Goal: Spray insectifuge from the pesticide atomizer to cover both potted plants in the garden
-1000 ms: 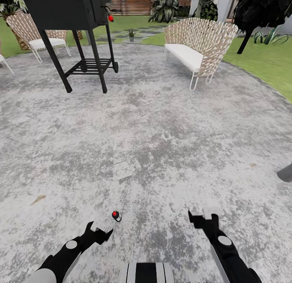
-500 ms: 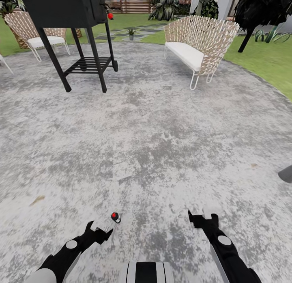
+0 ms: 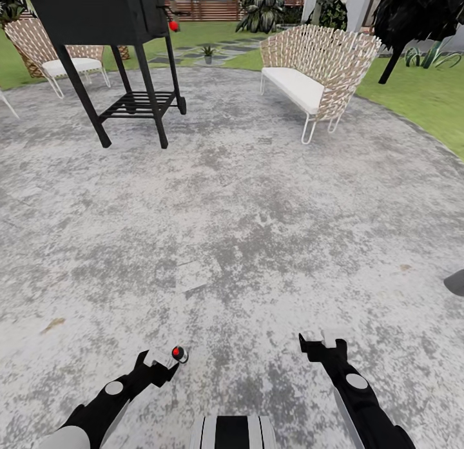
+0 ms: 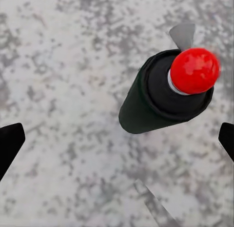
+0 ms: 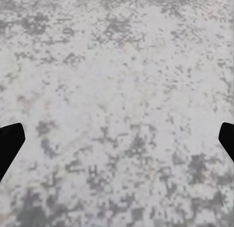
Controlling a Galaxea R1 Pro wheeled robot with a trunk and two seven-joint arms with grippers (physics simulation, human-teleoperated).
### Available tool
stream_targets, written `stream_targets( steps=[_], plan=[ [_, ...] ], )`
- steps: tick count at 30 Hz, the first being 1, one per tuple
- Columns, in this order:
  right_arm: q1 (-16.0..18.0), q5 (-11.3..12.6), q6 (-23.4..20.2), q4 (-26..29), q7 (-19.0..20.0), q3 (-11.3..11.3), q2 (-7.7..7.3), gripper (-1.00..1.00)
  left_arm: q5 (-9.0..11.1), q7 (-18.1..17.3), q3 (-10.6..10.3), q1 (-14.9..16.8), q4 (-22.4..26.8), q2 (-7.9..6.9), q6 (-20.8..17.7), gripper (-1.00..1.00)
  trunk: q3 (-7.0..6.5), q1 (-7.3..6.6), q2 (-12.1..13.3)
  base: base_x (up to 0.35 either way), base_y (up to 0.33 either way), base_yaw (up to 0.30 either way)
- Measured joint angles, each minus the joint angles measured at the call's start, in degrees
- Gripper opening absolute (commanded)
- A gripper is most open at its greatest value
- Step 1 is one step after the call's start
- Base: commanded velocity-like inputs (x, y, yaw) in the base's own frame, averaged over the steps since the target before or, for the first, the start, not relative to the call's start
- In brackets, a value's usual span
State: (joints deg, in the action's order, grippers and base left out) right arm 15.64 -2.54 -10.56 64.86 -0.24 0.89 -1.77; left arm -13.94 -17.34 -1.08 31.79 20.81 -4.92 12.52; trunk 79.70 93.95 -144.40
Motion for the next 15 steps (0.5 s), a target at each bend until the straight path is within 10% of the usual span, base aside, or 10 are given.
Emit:
stream_targets(
  steps=[15],
  plan=[
    [-0.01,0.00,0.00,0.00,0.00,0.00,-0.02,1.00,0.01,0.00,-0.03,0.00,-0.05,0.06,0.02,1.00,0.00,0.00,0.00,0.019,-0.070,0.000]
  ],
)
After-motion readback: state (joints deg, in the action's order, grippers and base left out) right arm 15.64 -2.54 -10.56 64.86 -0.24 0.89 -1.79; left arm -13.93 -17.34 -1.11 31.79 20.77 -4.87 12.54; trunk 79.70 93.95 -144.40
